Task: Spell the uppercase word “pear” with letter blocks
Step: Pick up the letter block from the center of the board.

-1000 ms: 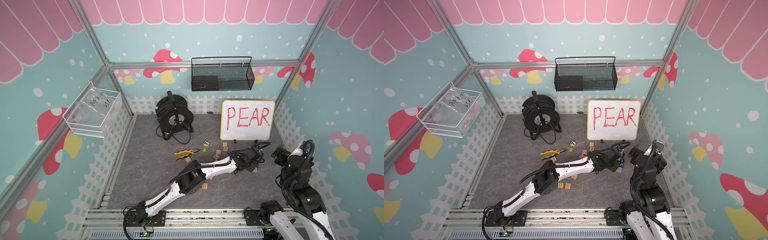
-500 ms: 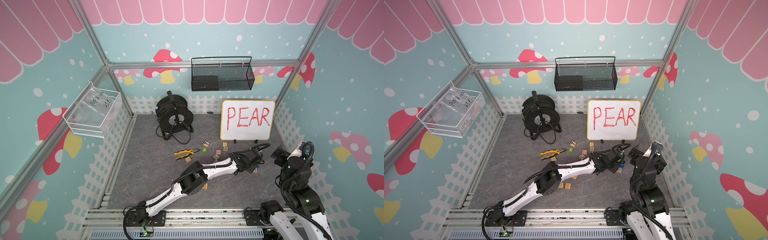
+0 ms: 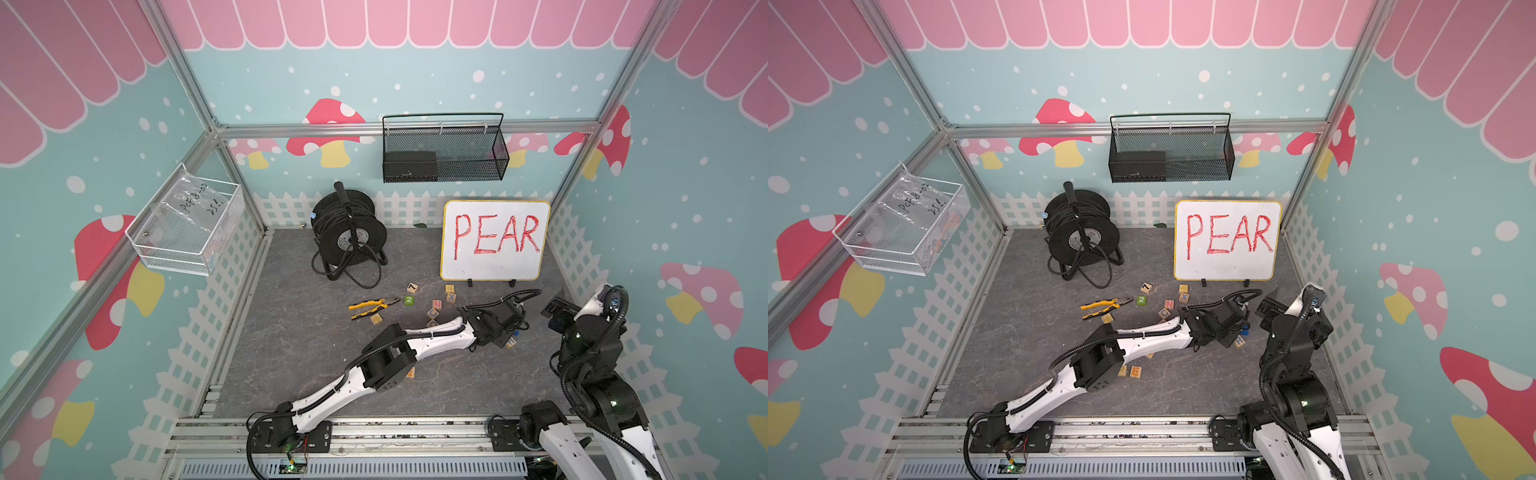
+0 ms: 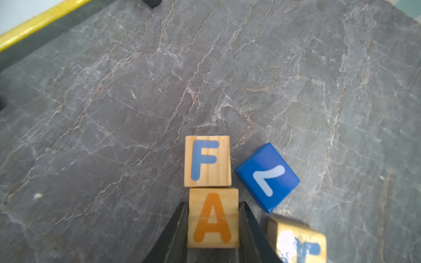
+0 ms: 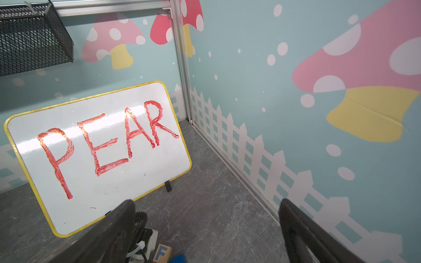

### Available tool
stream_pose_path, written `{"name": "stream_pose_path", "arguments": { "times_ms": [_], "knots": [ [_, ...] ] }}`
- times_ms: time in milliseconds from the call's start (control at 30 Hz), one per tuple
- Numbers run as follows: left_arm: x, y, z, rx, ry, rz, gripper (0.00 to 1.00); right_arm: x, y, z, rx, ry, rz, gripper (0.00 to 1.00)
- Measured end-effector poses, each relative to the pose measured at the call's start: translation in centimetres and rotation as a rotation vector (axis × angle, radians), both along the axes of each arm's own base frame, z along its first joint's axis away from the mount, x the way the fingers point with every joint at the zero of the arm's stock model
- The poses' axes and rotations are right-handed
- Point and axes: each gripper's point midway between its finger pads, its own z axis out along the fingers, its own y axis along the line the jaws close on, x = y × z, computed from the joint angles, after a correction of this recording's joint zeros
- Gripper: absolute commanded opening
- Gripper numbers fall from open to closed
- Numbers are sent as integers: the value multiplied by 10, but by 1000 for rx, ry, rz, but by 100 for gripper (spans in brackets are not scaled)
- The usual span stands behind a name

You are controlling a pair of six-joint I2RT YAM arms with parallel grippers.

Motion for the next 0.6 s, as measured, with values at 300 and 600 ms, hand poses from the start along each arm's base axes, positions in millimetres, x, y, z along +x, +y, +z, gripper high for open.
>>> {"name": "stream_pose_path", "arguments": {
  "times_ms": [300, 600],
  "knots": [
    [-3, 6, 2, 7, 13, 8, 30, 1, 2, 0, -1, -5, 14, 99],
    [-19, 48, 63, -41, 28, 67, 28, 28, 34, -10, 8, 50, 202, 99]
  ]
}}
